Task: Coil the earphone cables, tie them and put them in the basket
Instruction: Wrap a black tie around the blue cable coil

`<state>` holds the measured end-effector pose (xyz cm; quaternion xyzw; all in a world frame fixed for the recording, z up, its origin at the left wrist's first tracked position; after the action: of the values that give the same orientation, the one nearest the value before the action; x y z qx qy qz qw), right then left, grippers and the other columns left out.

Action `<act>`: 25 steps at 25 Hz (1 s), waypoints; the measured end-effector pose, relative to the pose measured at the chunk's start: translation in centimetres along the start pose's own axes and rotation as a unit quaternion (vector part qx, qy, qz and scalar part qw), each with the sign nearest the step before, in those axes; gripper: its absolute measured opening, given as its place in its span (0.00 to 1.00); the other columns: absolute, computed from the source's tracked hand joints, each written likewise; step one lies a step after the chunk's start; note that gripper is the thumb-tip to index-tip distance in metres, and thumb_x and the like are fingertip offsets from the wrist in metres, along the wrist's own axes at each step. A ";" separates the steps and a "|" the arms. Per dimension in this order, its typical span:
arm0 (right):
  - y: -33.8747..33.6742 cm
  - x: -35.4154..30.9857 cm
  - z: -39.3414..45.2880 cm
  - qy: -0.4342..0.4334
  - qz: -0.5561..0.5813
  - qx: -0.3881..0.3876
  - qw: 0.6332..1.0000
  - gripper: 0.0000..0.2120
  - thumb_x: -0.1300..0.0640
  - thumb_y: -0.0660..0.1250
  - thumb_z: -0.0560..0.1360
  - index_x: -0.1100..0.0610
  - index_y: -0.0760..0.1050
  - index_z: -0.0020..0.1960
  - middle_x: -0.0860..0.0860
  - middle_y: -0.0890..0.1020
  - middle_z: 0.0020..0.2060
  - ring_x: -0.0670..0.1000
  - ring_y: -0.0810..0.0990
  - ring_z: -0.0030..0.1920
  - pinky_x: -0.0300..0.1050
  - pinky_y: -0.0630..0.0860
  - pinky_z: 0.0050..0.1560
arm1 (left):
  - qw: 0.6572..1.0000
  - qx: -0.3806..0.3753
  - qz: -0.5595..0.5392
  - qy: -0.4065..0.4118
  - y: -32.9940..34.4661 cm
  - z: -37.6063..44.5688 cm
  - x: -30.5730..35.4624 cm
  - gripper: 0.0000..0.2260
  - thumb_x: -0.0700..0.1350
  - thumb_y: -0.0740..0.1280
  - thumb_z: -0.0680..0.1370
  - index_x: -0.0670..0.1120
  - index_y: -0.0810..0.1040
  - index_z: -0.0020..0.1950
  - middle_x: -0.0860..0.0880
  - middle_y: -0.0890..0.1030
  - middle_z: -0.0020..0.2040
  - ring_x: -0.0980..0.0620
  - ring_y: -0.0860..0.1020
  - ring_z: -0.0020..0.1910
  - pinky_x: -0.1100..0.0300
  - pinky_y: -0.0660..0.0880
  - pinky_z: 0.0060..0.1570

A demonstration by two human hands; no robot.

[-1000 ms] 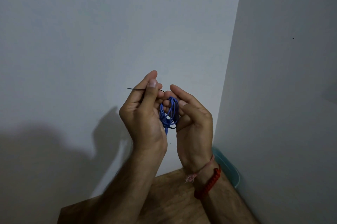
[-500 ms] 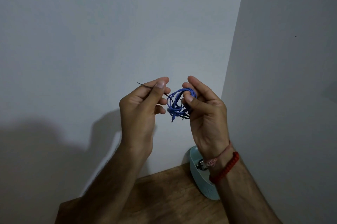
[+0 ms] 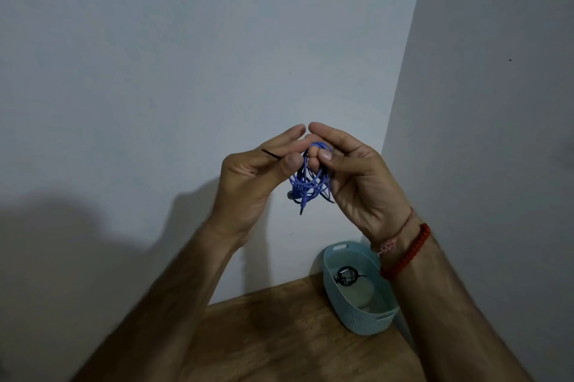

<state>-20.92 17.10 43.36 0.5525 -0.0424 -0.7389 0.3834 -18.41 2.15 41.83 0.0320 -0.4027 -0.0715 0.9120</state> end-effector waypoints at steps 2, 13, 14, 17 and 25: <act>0.1 0.1 0.0 0.015 0.028 -0.009 0.999 0.18 0.72 0.64 0.70 0.66 0.79 0.59 0.58 0.85 0.41 0.49 0.85 0.38 0.37 0.82 0.47 | 1.000 -0.011 0.024 0.003 0.5 -0.3 -0.3 0.17 0.45 0.69 0.80 0.41 0.81 0.68 0.48 0.84 0.65 0.49 0.81 0.67 0.56 0.79 0.62; 0.2 -2.1 -1.3 -0.111 -0.212 0.013 0.971 0.17 0.76 0.66 0.74 0.66 0.78 0.61 0.61 0.86 0.49 0.55 0.85 0.47 0.45 0.81 0.53 | 0.984 0.037 0.138 0.103 0.7 -0.9 -0.4 0.16 0.38 0.72 0.78 0.53 0.81 0.64 0.59 0.87 0.52 0.54 0.85 0.54 0.60 0.81 0.56; 0.4 -2.4 -1.6 -0.130 -0.258 0.022 0.957 0.17 0.75 0.67 0.74 0.65 0.79 0.60 0.61 0.86 0.50 0.57 0.86 0.48 0.46 0.82 0.54 | 0.987 0.049 0.125 0.093 0.6 -0.8 -0.5 0.16 0.36 0.72 0.78 0.53 0.82 0.63 0.58 0.88 0.51 0.54 0.86 0.53 0.61 0.81 0.55; 0.5 -2.7 -2.1 -0.153 -0.339 0.055 0.926 0.16 0.73 0.70 0.74 0.60 0.82 0.58 0.58 0.87 0.49 0.58 0.85 0.50 0.50 0.83 0.54 | 0.994 0.071 0.069 0.039 0.8 -0.7 -0.9 0.15 0.34 0.71 0.78 0.48 0.84 0.60 0.56 0.89 0.51 0.54 0.86 0.54 0.63 0.80 0.54; -0.3 -1.1 -3.6 -0.071 -0.263 0.094 0.958 0.08 0.59 0.68 0.78 0.64 0.83 0.49 0.58 0.86 0.39 0.56 0.85 0.39 0.53 0.84 0.45 | 0.994 0.105 -0.022 -0.008 0.5 -0.7 -0.1 0.10 0.43 0.73 0.70 0.56 0.90 0.46 0.54 0.89 0.45 0.57 0.85 0.48 0.62 0.80 0.51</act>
<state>-17.91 19.32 42.66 0.5239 0.0083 -0.8435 0.1184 -17.92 2.66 41.31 0.1362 -0.4141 -0.0486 0.8987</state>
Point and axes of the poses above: each hand's wrist, its own z-axis towards the middle knuckle, its own y-axis out of the palm, x = y × z, the point moved 5 cm from there along z, towards the middle knuckle
